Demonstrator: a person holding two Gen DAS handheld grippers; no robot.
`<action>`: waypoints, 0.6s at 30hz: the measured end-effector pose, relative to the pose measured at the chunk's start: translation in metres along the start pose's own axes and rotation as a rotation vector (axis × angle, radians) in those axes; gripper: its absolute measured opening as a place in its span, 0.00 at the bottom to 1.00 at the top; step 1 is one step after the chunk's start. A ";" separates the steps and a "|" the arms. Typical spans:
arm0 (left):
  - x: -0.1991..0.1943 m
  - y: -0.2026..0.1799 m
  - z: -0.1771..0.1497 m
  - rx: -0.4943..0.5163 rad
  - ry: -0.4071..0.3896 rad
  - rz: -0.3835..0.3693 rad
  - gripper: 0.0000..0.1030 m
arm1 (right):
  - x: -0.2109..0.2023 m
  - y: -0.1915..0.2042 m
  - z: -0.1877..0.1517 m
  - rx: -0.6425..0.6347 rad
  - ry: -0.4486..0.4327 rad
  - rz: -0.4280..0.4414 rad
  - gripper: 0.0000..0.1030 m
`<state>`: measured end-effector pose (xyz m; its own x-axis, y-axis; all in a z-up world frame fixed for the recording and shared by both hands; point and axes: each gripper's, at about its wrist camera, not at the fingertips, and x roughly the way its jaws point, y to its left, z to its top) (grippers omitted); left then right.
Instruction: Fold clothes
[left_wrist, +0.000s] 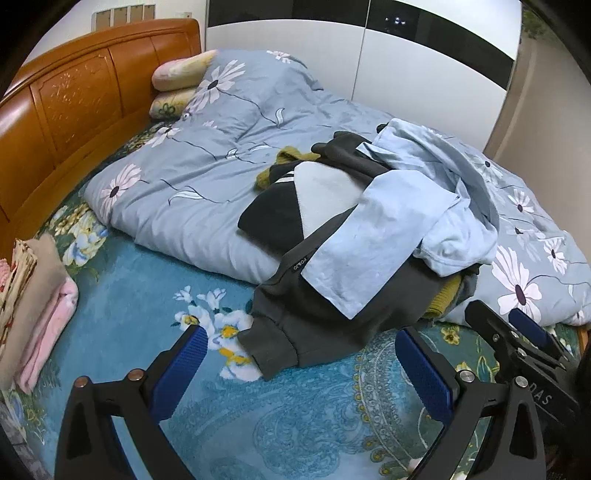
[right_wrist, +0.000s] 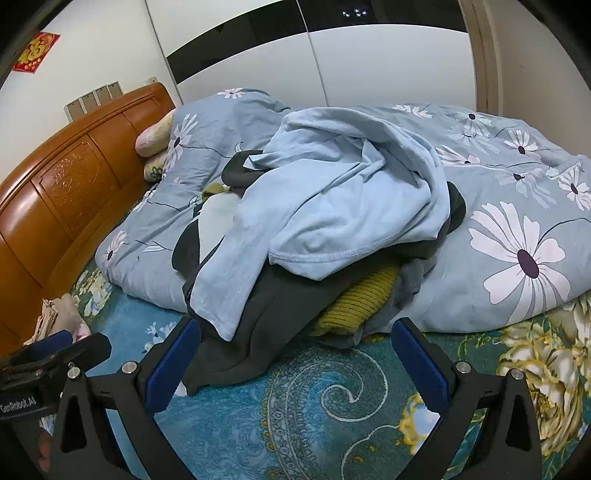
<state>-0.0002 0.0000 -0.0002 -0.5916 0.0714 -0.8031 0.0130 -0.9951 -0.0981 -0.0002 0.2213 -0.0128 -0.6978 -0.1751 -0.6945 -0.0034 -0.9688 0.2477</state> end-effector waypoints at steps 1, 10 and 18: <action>0.001 0.000 0.000 -0.001 0.002 -0.001 1.00 | 0.000 0.000 0.000 -0.001 0.001 0.001 1.00; -0.001 0.006 -0.012 0.026 -0.008 0.001 1.00 | -0.001 0.010 0.006 -0.010 0.001 -0.002 1.00; -0.007 0.003 -0.013 0.034 -0.069 0.014 1.00 | -0.002 0.014 0.009 -0.025 -0.018 0.003 1.00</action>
<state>0.0144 -0.0026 -0.0022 -0.6460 0.0533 -0.7615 -0.0051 -0.9978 -0.0655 -0.0056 0.2098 -0.0015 -0.7106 -0.1754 -0.6814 0.0167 -0.9724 0.2329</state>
